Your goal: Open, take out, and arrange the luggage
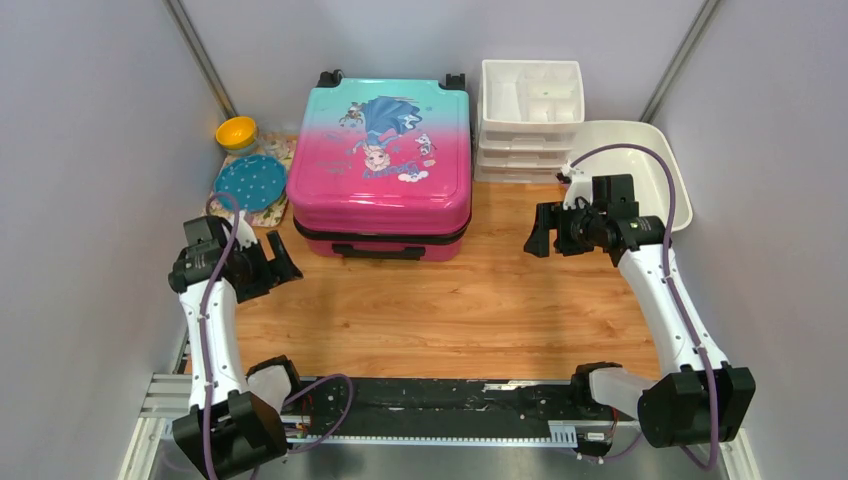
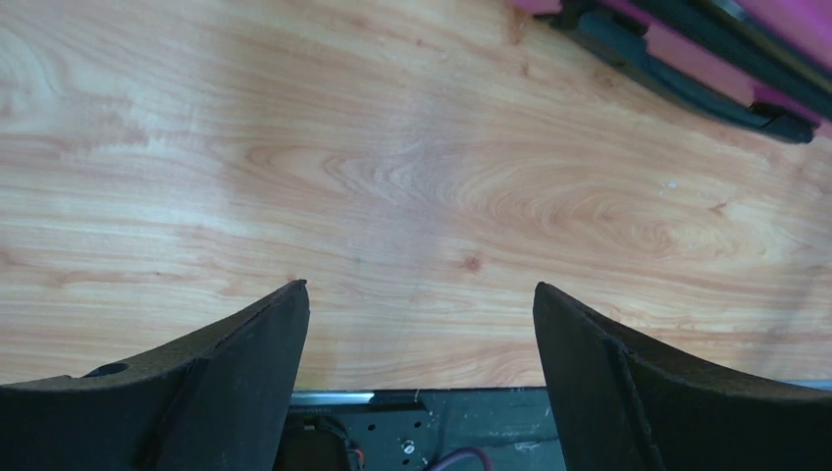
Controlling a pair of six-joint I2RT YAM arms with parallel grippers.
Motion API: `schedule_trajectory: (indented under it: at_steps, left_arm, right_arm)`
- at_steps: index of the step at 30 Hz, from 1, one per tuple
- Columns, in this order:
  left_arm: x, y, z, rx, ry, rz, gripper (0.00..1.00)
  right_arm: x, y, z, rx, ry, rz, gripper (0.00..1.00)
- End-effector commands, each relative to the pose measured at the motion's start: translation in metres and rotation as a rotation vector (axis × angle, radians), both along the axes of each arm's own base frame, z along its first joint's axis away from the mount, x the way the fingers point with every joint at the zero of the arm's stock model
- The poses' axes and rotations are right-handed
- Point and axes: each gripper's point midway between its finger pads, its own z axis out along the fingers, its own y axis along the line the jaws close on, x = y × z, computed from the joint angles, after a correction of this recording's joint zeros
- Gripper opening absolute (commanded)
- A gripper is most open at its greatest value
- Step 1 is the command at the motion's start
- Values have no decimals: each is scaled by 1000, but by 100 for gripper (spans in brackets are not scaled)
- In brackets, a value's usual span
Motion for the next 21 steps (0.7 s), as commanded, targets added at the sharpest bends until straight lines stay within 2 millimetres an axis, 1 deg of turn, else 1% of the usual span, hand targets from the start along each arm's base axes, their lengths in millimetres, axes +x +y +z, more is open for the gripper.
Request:
schedule_trajectory:
  at_steps: [1, 2, 4, 5, 7, 8, 9, 10, 11, 12, 13, 15, 16, 17, 18, 19, 20, 21]
  left_arm:
    - [30, 13, 53, 90, -182, -55, 92]
    - [37, 7, 75, 98, -259, -135, 93]
    - [41, -4, 98, 110, -361, -249, 93]
    - [42, -14, 118, 132, -464, -377, 93]
    - [34, -31, 133, 153, -560, -540, 93]
    - [32, -40, 143, 186, -639, -659, 93]
    - [24, -47, 139, 156, -627, -716, 93]
    - [20, -56, 142, 172, -686, -841, 93]
    - [17, -62, 146, 173, -695, -897, 94]
    - [8, -69, 137, 126, -648, -948, 94]
    - [4, -80, 132, 146, -655, -1055, 93]
    - [-2, -91, 116, 153, -636, -1157, 93]
    - [-5, -99, 105, 188, -623, -1243, 93]
    - [-9, -102, 84, 189, -592, -1288, 93]
    - [-4, -105, 79, 249, -629, -1326, 92]
    - [-7, -111, 68, 295, -645, -1428, 92]
    - [-13, -114, 47, 294, -617, -1478, 91]
    - [-6, -117, 42, 343, -644, -1513, 91]
  right_arm:
    - [4, 5, 21, 34, -60, 14, 79]
    - [5, 5, 22, 35, -58, 14, 79]
    - [6, 7, 24, 43, -62, 19, 79]
    - [7, 8, 27, 46, -68, 25, 79]
    - [8, 11, 29, 60, -66, 36, 79]
    - [10, 12, 31, 64, -66, 41, 79]
    - [11, 13, 32, 82, -53, 23, 79]
    - [11, 15, 31, 88, -47, 28, 79]
    - [14, 16, 31, 92, -41, 30, 79]
    - [15, 16, 30, 94, -36, 25, 79]
    - [16, 17, 29, 98, -29, 27, 79]
    - [19, 18, 27, 98, -16, 29, 79]
    - [20, 19, 25, 100, -6, 30, 79]
    - [21, 19, 25, 102, -2, 28, 79]
    - [22, 19, 26, 102, -4, 30, 79]
    - [24, 19, 23, 101, 4, 31, 79]
    - [24, 19, 24, 101, 5, 30, 79]
    - [25, 19, 24, 100, 5, 29, 79]
